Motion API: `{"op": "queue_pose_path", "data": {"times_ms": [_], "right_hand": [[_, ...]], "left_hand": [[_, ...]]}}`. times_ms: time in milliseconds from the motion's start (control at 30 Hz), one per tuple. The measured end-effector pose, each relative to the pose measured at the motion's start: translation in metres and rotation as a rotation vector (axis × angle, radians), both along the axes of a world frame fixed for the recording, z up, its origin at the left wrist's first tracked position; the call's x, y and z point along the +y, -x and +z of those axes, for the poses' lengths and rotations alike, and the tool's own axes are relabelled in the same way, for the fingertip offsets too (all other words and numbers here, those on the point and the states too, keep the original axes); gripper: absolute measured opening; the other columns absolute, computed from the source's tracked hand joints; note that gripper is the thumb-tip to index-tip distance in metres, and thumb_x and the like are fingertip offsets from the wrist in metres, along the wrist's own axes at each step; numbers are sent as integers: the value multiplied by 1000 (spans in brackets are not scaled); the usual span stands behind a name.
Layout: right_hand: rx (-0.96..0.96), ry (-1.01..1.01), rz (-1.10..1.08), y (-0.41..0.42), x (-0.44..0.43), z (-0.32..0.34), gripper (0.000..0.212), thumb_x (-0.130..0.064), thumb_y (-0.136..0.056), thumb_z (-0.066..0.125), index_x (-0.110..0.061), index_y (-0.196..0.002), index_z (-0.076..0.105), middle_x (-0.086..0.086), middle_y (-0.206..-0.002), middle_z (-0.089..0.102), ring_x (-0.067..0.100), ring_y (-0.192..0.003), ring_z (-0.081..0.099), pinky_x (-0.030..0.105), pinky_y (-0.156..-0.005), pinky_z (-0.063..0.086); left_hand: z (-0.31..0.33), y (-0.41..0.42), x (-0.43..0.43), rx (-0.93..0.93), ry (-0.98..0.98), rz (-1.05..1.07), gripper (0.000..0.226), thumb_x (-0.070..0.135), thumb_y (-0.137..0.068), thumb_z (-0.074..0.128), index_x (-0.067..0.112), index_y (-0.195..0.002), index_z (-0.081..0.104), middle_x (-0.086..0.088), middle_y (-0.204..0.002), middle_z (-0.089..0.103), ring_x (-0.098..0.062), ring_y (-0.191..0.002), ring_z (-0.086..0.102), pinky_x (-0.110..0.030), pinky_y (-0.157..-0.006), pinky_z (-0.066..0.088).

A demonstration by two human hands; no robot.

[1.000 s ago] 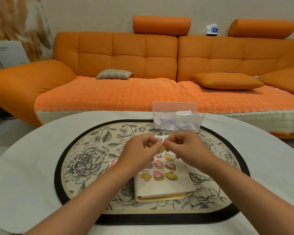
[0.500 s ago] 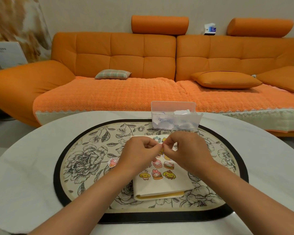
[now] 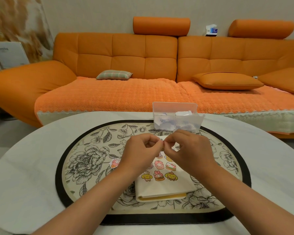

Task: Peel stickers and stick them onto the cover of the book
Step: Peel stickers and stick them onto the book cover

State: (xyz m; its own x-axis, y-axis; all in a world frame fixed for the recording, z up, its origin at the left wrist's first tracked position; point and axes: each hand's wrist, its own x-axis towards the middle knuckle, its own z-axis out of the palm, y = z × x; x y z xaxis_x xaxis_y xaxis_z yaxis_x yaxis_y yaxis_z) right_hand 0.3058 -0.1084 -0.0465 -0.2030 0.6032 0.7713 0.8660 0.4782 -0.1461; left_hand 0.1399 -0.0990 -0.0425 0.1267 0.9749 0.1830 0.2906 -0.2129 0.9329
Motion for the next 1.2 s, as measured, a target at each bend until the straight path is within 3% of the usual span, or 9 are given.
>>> {"op": "queue_pose_path", "data": {"times_ms": [167, 267, 500, 700, 833, 900, 1000, 1100, 1200], "right_hand": [[-121, -209, -29, -1, 4, -3, 18, -24, -87, 71, -17, -71, 71, -5, -63, 64, 15, -49, 56, 26, -42, 41], [-115, -151, -2, 0, 3, -2, 17, -26, -87, 70, -19, -72, 70, -8, -66, 63, 6, -50, 52, 23, -43, 38], [528, 469, 178, 0, -3, 11, 7, -26, -84, 75, -30, -77, 75, -17, -71, 67, 4, -55, 51, 20, -52, 43], [55, 70, -23, -3, -2, 3, 11, -33, -80, 71, -32, -70, 65, -18, -69, 59, 0, -52, 44, 9, -49, 27], [-194, -237, -28, -5, 4, -3, 17, -24, -87, 72, -17, -72, 71, -5, -67, 63, 15, -50, 53, 24, -43, 37], [-199, -205, -6, -3, 5, -2, 20, -27, -89, 69, -17, -72, 72, -5, -68, 63, 13, -51, 51, 25, -44, 37], [164, 186, 83, 4, -3, 6, 18, -40, -87, 68, -27, -78, 77, -14, -72, 65, 4, -54, 47, 24, -48, 43], [677, 592, 207, 5, -6, 19, 9, -28, -86, 76, -26, -78, 79, -9, -67, 70, 8, -54, 52, 27, -54, 46], [798, 722, 238, 3, -9, 26, 5, -22, -84, 78, -21, -80, 80, -3, -65, 72, 8, -53, 53, 20, -53, 47]], "left_hand": [[-1, -4, -2, -35, 0, -2, 13, 20, -90, 68, 24, -79, 74, 1, -68, 73, -13, -67, 72, -35, -61, 59], [0, -2, -2, -25, -22, 4, 14, 19, -90, 68, 24, -79, 74, 2, -66, 72, -6, -60, 67, -28, -59, 57], [0, 2, 0, 14, -79, -13, 13, 23, -93, 68, 27, -81, 71, 15, -65, 69, -1, -60, 64, -16, -50, 47], [-2, -4, -2, -84, -3, -46, 8, 18, -89, 71, 21, -83, 74, 0, -72, 73, -15, -68, 72, -26, -56, 55], [-3, -8, -3, -165, 48, -3, 9, 15, -90, 70, 19, -84, 75, -1, -72, 74, -16, -65, 72, -26, -54, 54], [-3, -6, -3, -167, 47, 29, 9, 15, -90, 70, 19, -83, 74, -1, -69, 73, -11, -59, 69, -22, -50, 50], [-2, -1, 1, -149, 21, 30, 9, 15, -91, 69, 19, -84, 73, -1, -70, 73, -12, -60, 68, -27, -52, 54], [0, 3, 5, -117, -17, -17, 9, 15, -93, 68, 21, -88, 72, 2, -71, 73, -14, -60, 68, -31, -54, 55], [4, 4, 5, -100, -37, -44, 7, 15, -94, 68, 19, -90, 73, 5, -67, 72, -8, -54, 64, -26, -50, 52]]}}
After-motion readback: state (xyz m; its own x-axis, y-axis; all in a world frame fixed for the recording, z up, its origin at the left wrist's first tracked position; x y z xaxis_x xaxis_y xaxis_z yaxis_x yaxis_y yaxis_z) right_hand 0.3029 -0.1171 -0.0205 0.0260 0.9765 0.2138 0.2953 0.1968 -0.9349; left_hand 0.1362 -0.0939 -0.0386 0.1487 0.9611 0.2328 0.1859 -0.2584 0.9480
